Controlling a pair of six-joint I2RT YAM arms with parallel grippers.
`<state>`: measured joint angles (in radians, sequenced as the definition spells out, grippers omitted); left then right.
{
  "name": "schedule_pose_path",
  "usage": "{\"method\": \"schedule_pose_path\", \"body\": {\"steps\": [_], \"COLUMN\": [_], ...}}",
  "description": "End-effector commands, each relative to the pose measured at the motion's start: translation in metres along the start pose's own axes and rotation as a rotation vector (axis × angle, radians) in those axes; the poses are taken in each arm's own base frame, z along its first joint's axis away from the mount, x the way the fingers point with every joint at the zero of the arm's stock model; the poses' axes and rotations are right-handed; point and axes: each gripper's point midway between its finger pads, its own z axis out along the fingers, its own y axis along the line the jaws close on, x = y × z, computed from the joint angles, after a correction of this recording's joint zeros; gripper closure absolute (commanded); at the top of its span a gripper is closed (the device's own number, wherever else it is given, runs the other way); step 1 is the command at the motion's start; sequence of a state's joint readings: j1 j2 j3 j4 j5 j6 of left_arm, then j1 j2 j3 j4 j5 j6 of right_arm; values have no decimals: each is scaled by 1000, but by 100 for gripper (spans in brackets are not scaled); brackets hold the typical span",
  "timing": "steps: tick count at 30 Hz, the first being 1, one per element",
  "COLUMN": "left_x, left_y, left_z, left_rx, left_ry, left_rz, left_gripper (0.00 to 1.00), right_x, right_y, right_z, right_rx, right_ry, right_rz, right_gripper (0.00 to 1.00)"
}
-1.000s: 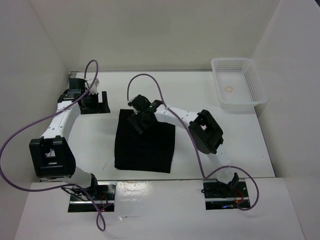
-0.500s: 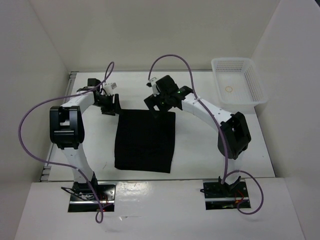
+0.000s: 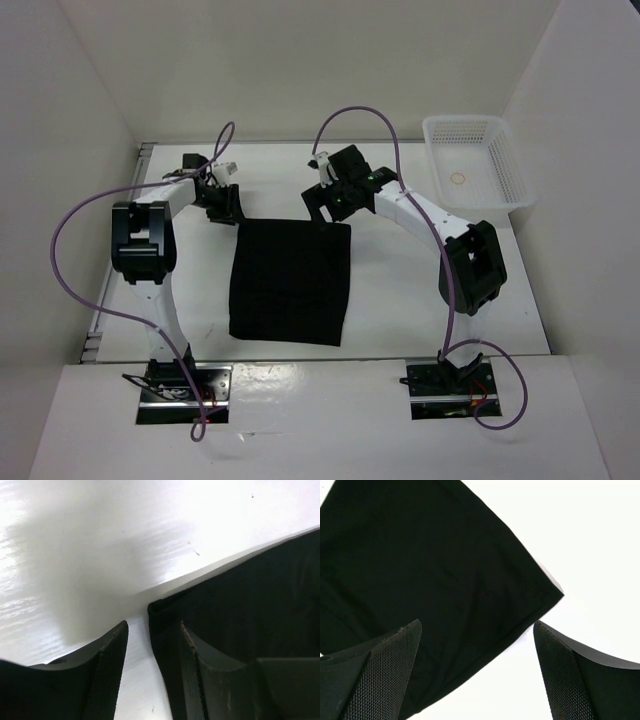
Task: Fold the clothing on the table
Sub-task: Fold the skirt
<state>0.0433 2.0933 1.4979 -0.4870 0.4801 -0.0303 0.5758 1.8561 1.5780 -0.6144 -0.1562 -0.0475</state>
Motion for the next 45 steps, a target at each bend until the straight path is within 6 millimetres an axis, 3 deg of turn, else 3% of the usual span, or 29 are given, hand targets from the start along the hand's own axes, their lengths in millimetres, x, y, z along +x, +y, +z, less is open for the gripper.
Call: {"method": "schedule_pose_path", "body": {"steps": [1,6,14,24,32,45], "left_x": [-5,-1,13,24,22,39], "left_y": [4,6,-11,-13,-14,-13], "left_z": [9,17,28,23,13,8], "left_rx": [-3,17,87,89,74,74], "left_ry": [5,26,74,102,79,108], "left_rz": [25,34,62,57,40,13], "left_gripper": [48,60,73,99,100,100], "right_x": [-3,-4,3,27,59,69], "right_y": [4,0,-6,-39,-49,-61], "right_z": [0,-1,8,30,69,74], "right_rx": [-29,-23,-37,-101,-164,-191], "right_ry": [-15,-16,7,76,171,178], "right_rz": [-13,-6,14,134,202,258], "right_gripper": [4,4,4,6,10,26]}}
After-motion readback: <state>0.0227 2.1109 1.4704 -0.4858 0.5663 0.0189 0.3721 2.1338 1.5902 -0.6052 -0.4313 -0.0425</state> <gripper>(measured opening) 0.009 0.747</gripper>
